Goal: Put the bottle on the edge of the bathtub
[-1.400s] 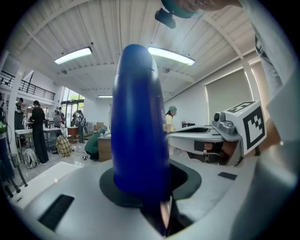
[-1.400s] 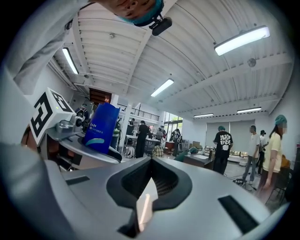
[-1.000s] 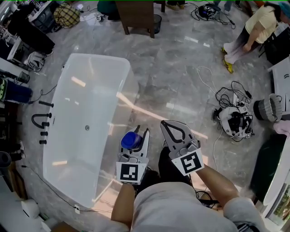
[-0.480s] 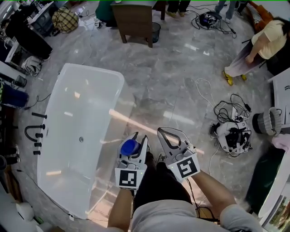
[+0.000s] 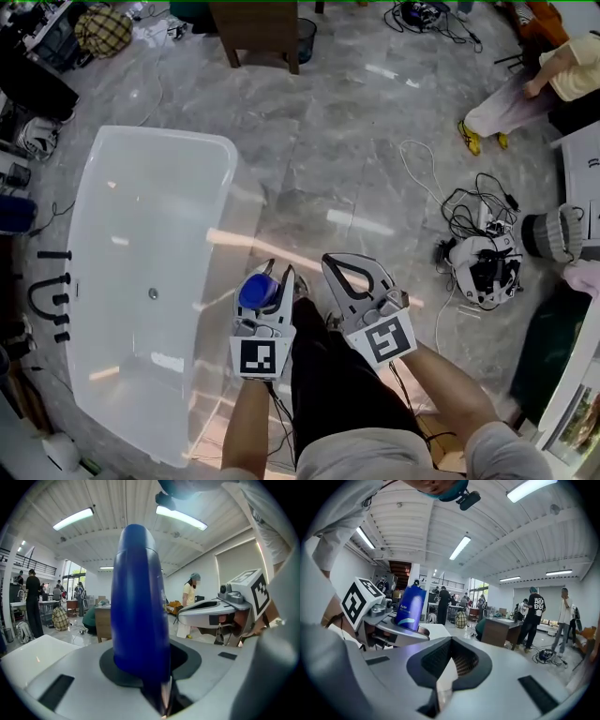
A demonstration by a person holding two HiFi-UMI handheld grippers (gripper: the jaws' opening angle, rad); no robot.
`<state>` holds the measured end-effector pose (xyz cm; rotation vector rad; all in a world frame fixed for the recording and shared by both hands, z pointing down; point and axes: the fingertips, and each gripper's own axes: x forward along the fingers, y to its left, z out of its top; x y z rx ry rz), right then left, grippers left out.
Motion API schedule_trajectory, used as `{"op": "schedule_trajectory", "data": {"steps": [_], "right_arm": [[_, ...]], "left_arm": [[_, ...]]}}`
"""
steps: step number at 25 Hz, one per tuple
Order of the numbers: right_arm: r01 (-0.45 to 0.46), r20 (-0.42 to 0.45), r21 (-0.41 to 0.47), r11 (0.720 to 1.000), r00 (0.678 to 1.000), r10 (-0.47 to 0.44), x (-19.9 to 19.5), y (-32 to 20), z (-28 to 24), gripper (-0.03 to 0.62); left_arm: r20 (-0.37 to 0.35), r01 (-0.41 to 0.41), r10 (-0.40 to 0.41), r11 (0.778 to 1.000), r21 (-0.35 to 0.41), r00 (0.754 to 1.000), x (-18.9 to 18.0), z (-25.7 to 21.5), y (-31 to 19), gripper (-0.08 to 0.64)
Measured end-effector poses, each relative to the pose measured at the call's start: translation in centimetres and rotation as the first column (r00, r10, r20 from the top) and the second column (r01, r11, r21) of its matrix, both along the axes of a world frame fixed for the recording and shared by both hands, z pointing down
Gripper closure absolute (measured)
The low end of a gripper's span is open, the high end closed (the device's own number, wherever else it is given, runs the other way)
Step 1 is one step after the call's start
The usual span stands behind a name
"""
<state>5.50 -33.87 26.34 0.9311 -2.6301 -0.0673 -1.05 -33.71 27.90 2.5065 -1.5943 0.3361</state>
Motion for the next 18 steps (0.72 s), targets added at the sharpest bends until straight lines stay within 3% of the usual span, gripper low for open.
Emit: {"op": "schedule_trajectory", "data": {"steps": [9,14,18], "right_arm": [[-0.041,-0.019,-0.069,0.997,0.999,0.040,-1.5,-3.0,7.9,0.589],[-0.062,-0.034,-0.075,0.995,0.998,0.060,-0.7,-5.0,13.0,0.589],[-0.060,-0.058,-0.060,0.996,0.997,0.056,-0.5,-7.0,17.9,0.588]], "left_arm": [[-0.009,-0.019,0.018,1.000,-0.009,1.000,-1.4,7.5,-3.5,0.440],[0.000,-0.042,0.042,0.999,0.007,0.999,-1.3,11.9,-5.7,0.440],[-0.002,-0.046,0.045,0.999,-0.024,0.999,-1.7,17.2,-7.7,0.440]]}}
